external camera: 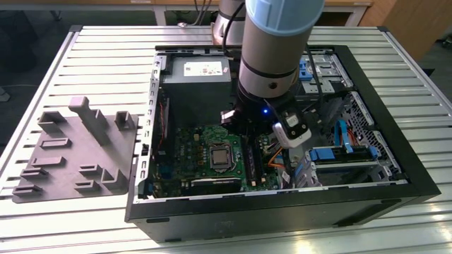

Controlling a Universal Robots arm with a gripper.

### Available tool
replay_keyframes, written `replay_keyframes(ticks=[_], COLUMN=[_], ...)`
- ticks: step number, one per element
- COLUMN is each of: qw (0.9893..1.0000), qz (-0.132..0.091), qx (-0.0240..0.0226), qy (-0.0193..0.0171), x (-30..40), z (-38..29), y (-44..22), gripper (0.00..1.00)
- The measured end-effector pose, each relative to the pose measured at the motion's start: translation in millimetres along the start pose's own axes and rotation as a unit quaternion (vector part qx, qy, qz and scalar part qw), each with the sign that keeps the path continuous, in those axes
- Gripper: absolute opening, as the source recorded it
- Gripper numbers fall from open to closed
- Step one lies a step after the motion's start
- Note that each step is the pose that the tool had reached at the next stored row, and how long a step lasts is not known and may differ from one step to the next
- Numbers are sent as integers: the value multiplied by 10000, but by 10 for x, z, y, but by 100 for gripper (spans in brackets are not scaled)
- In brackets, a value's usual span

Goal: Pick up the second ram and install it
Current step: 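Insert the second ram into the second slot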

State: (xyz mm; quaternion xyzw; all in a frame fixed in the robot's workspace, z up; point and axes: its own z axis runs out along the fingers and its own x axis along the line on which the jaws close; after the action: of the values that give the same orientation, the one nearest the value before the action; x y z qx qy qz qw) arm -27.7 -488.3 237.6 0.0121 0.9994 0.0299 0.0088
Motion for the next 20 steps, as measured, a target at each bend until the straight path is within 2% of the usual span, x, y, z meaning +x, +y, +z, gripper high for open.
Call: replay_keyframes(ticks=[20], qw=[10000], qz=[0], qx=[-5], qy=[0], x=[-14], z=[75], y=[-8], gripper=[11])
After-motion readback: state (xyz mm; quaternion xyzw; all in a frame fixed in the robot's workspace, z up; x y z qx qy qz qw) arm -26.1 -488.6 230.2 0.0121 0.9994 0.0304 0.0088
